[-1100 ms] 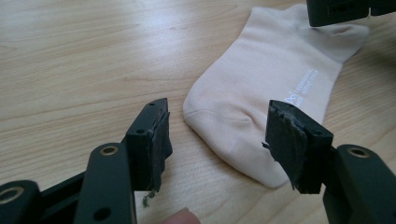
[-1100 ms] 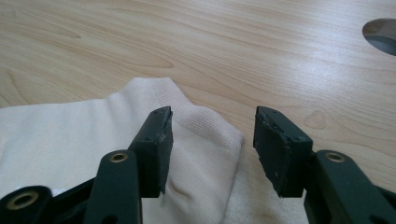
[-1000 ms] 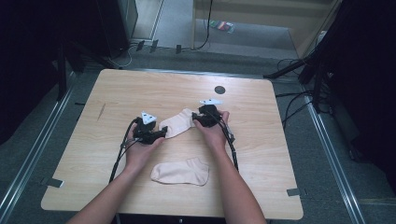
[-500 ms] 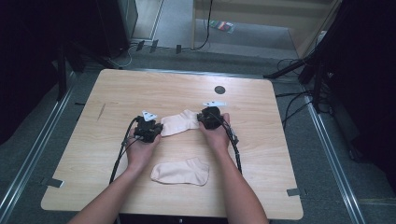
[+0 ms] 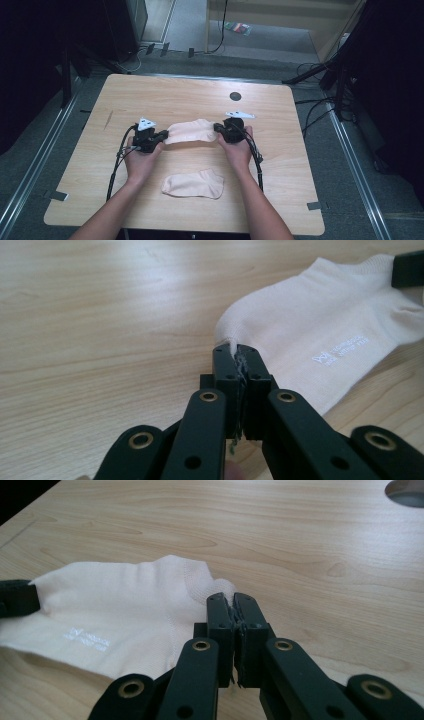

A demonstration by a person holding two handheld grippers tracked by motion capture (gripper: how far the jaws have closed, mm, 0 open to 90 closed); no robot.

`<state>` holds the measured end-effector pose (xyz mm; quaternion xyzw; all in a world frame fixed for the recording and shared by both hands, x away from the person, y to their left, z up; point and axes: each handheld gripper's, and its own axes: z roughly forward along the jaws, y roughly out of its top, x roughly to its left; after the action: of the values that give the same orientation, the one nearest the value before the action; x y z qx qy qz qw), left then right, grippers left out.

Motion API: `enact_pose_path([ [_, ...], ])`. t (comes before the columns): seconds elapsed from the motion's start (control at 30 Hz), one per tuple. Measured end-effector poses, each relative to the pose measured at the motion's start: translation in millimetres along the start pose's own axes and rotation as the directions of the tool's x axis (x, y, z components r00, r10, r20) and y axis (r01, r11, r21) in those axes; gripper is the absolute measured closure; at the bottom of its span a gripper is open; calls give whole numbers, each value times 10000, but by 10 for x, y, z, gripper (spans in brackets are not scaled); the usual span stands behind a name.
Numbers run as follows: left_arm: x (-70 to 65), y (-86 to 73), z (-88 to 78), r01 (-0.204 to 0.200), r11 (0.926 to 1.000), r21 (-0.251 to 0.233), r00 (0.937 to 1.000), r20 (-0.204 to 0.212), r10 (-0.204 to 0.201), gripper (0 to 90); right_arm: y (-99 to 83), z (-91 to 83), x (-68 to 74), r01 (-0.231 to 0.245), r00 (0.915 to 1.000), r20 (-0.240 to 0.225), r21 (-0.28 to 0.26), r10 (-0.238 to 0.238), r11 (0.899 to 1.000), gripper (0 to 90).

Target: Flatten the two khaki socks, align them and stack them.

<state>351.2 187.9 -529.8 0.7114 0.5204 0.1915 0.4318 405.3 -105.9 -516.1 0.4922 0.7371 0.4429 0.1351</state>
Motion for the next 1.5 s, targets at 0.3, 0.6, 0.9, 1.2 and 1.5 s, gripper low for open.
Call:
enact_pose_path([
  [0.3, -61, 33, -264, -191, 9984, -537, 9982, 550, 221, 897, -92, -361, 151, 81, 9999, -133, -402, -86, 9992, 881],
  [0.6, -176, -41, -566, -480, 9961, -740, 9920, 1129, 562, 897, -189, -676, 283, 70, 9994, -321, -688, -93, 9976, 881],
  [0.9, -287, -266, -760, -881, 9947, -536, 9842, 1495, 952, 897, -369, -976, 402, 285, 9979, -554, -695, -324, 9972, 881],
  [1.2, -400, -427, -929, -1142, 9925, -433, 9770, 1760, 1201, 896, -639, -1135, 461, 301, 9975, -622, -512, -333, 9982, 881],
  [1.5, -452, -612, -1004, -1289, 9915, 163, 9715, 2027, 1230, 897, -971, -1216, 480, 315, 9980, -554, -74, -318, 9995, 882],
])
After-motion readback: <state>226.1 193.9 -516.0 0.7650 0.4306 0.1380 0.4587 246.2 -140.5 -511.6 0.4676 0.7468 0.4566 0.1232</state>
